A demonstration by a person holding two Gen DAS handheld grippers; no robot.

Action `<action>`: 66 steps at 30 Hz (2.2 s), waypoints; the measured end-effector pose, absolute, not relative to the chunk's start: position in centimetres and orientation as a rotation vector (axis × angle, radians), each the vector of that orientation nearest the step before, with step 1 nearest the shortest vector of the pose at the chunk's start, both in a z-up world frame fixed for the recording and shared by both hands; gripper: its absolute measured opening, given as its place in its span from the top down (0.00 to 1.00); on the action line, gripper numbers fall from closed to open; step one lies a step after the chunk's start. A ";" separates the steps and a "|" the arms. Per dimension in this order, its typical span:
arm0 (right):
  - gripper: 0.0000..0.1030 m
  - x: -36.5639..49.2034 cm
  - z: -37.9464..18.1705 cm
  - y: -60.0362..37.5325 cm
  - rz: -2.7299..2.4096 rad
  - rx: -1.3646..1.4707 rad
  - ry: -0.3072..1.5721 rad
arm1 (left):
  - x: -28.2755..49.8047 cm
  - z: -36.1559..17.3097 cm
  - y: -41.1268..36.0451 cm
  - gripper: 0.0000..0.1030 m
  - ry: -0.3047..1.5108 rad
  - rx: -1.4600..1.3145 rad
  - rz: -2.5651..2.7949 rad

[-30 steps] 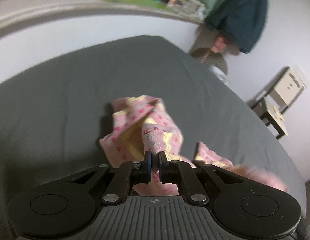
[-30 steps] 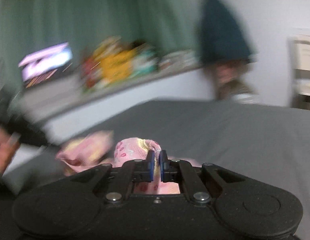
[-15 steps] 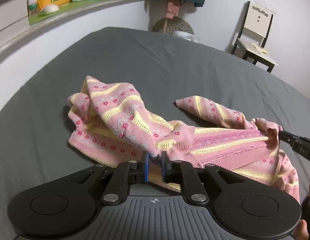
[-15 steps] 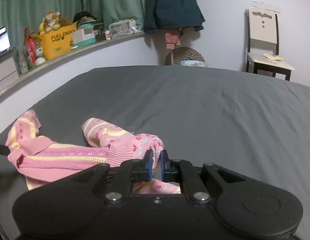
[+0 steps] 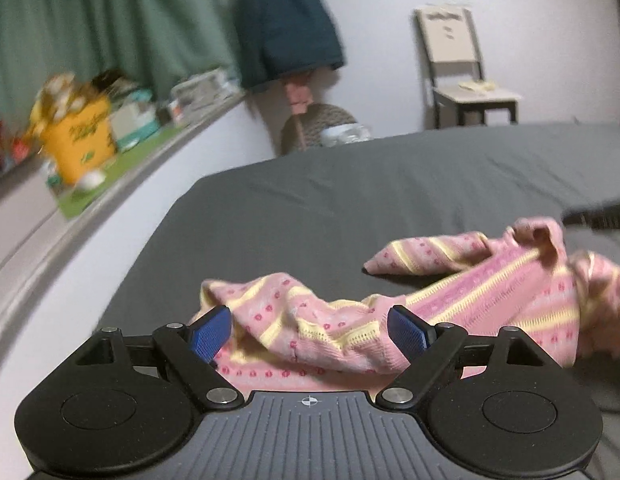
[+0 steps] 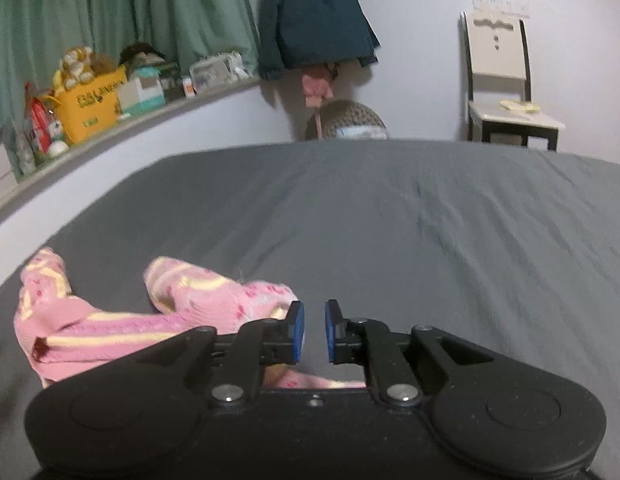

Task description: Fold clothes

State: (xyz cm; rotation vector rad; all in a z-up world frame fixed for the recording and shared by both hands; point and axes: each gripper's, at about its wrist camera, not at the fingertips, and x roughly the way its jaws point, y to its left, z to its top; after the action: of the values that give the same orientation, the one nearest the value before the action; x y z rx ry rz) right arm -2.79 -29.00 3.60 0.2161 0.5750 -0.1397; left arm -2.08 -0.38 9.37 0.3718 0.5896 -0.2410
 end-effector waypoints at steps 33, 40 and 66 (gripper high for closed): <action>0.69 -2.9 3.1 -21.7 0.385 0.290 0.587 | -3.1 6.2 -1.7 0.17 0.663 0.562 -0.391; 0.69 -1.6 2.4 -19.4 0.505 0.347 0.608 | -3.2 5.7 -2.5 0.17 0.553 0.819 -0.423; 0.98 1.4 0.6 -22.8 0.593 0.871 0.560 | -4.0 6.4 -6.3 0.17 0.217 1.301 -0.544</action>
State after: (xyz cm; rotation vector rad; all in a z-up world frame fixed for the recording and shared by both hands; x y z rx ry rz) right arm 1.40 -22.80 0.59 0.8714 0.5600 0.5928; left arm -4.04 -6.33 6.36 1.3013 0.2173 -0.5441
